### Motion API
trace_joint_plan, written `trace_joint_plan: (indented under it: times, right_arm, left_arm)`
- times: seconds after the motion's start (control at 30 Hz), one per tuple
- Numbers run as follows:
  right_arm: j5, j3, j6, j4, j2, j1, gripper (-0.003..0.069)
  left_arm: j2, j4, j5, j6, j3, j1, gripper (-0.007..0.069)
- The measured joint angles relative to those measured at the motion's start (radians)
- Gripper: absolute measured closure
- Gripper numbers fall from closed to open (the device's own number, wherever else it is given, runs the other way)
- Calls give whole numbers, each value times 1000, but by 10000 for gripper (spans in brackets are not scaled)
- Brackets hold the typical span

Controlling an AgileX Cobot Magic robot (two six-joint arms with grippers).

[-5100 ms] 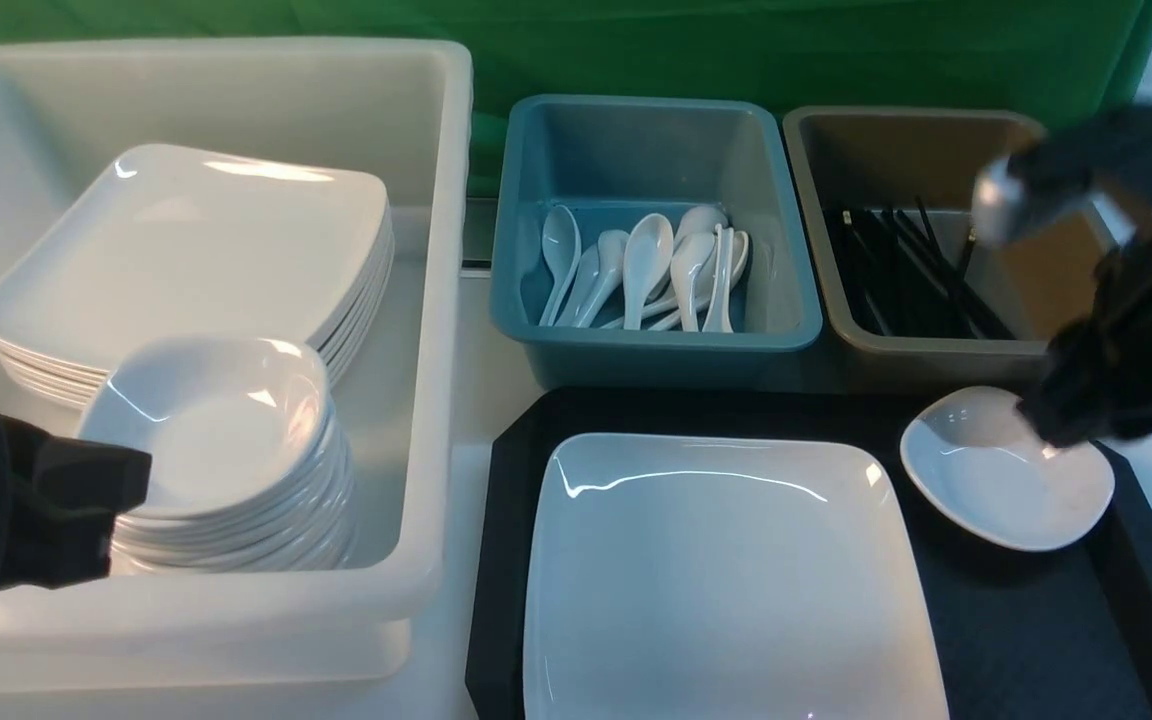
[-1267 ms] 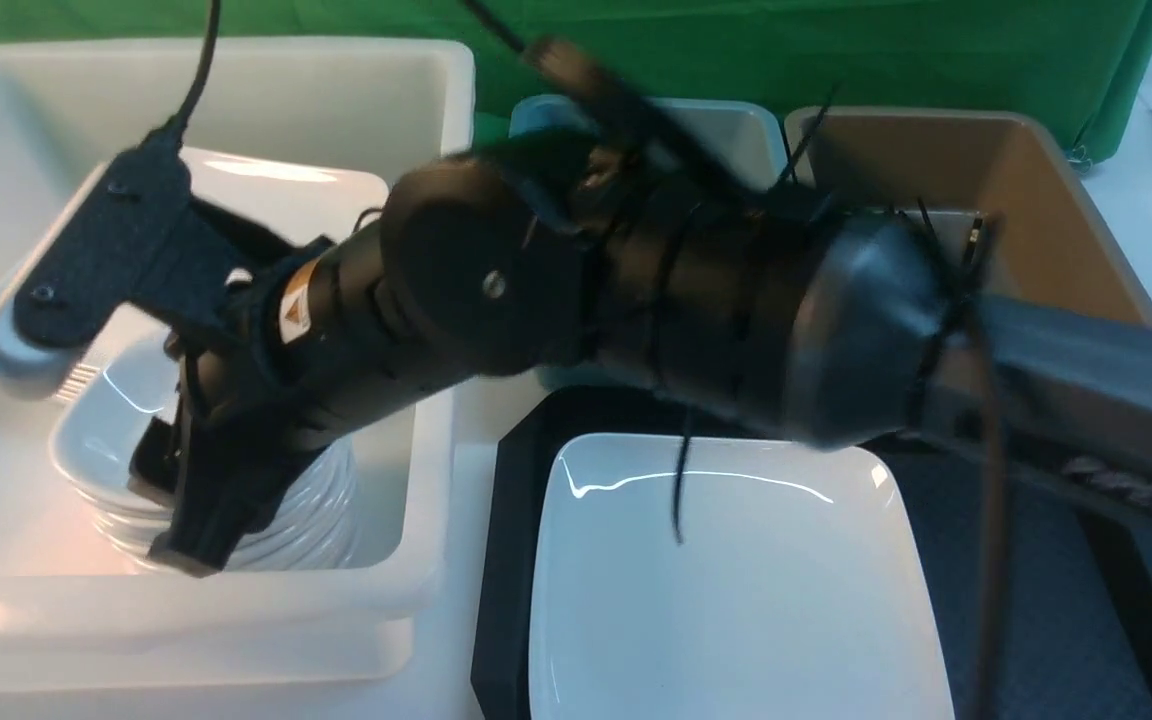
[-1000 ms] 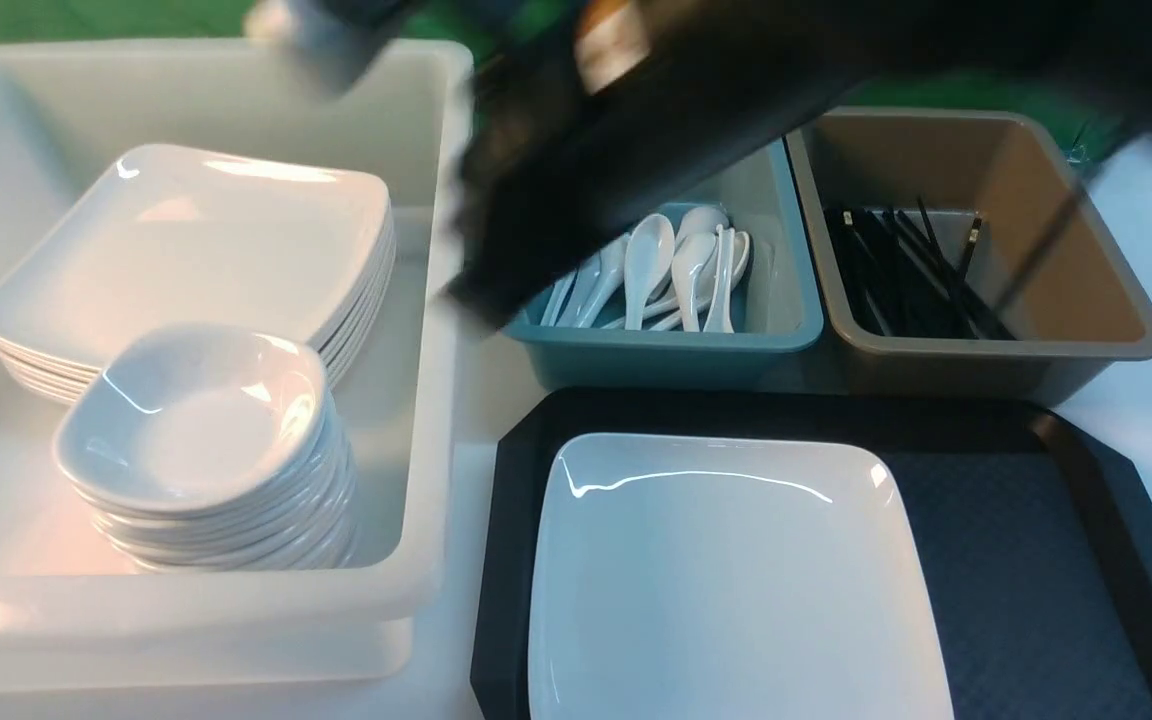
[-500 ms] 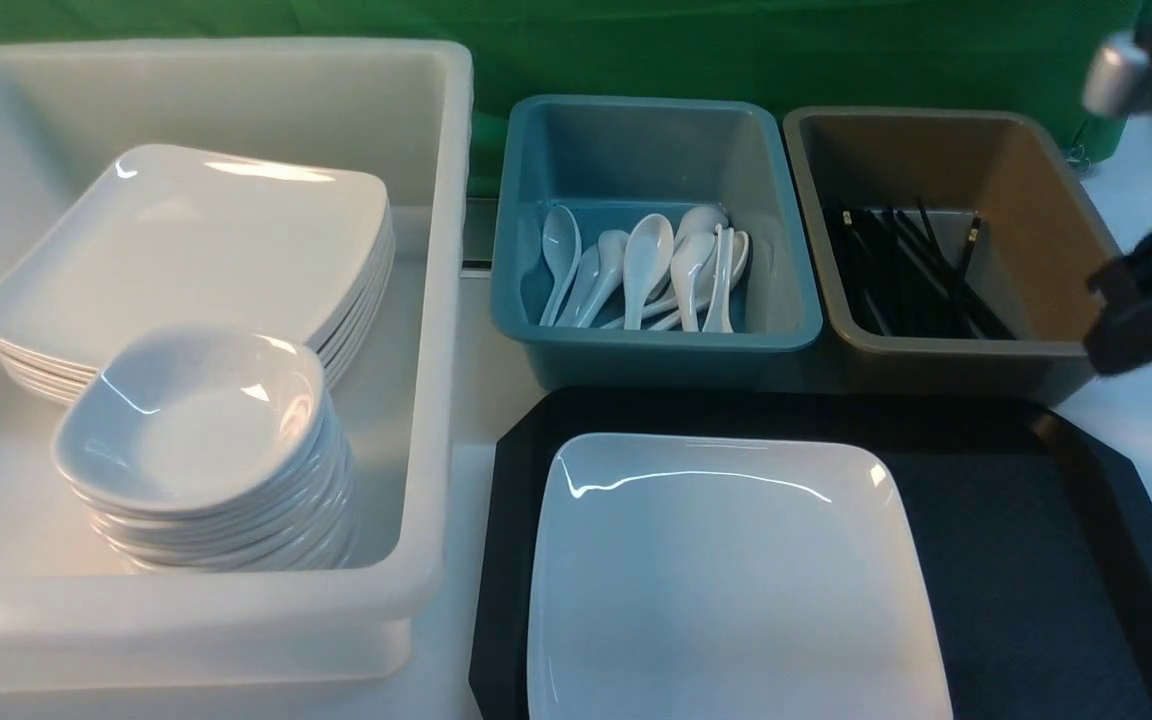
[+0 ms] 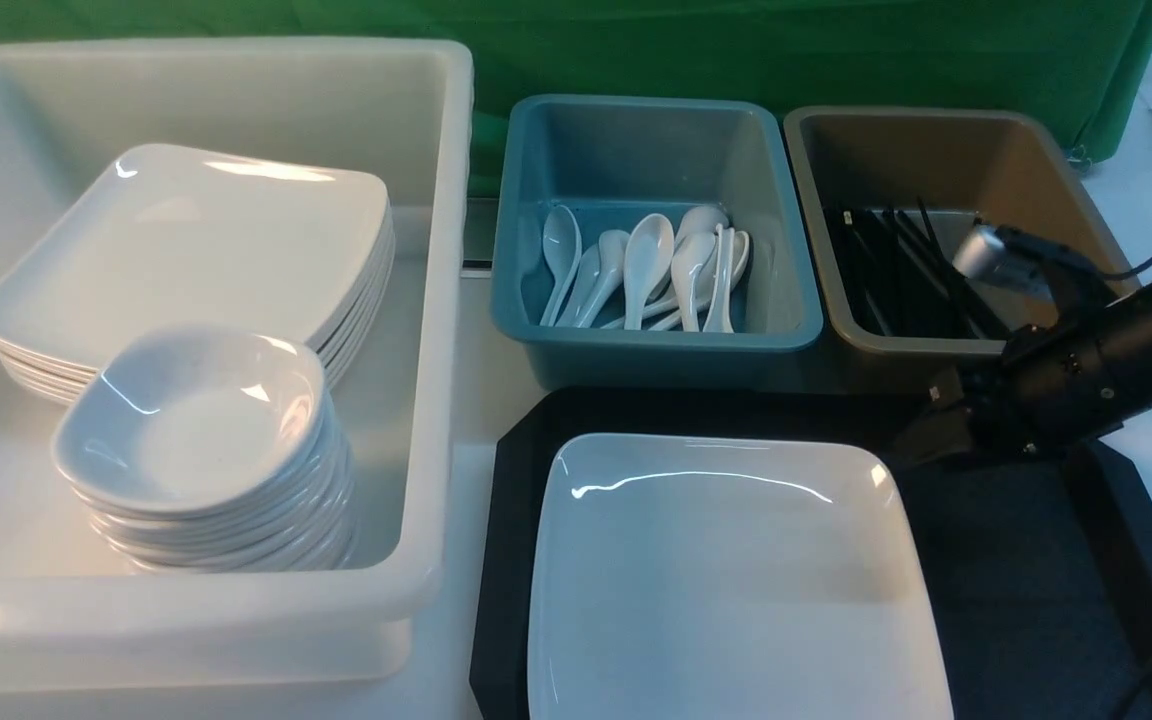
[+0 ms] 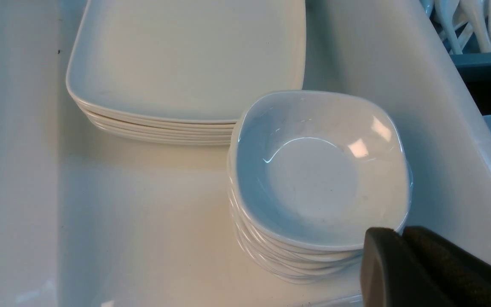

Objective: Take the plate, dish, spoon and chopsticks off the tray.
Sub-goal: Use the right arm to grab a plate from the dinner plate

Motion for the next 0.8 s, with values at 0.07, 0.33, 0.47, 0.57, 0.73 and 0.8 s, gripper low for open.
trace_joint_plan:
  times: [0.07,0.33,0.47,0.57,0.73,0.8]
  right_arm:
    - [-37,-2,-2,3,25,16,202]
    - [-150,-6,-36,3,90,113,153]
    - [-156,-10,-46,-8,101,133,162]
    - [-156,-12,-48,-20,104,134,265]
    - [-119,-15,-52,-18,107,139,407]
    - [-109,-15,-52,-15,104,141,411]
  left_arm:
    - [0,0,3,0,0,0,608]
    - [0,0,6,0,0,0,608]
    - [0,0,12,0,0,0,608]
    - [0,0,19,0,0,0,608]
    - [0,0,21,1,0,0,608]
    - [0,0,21,1,0,0,608]
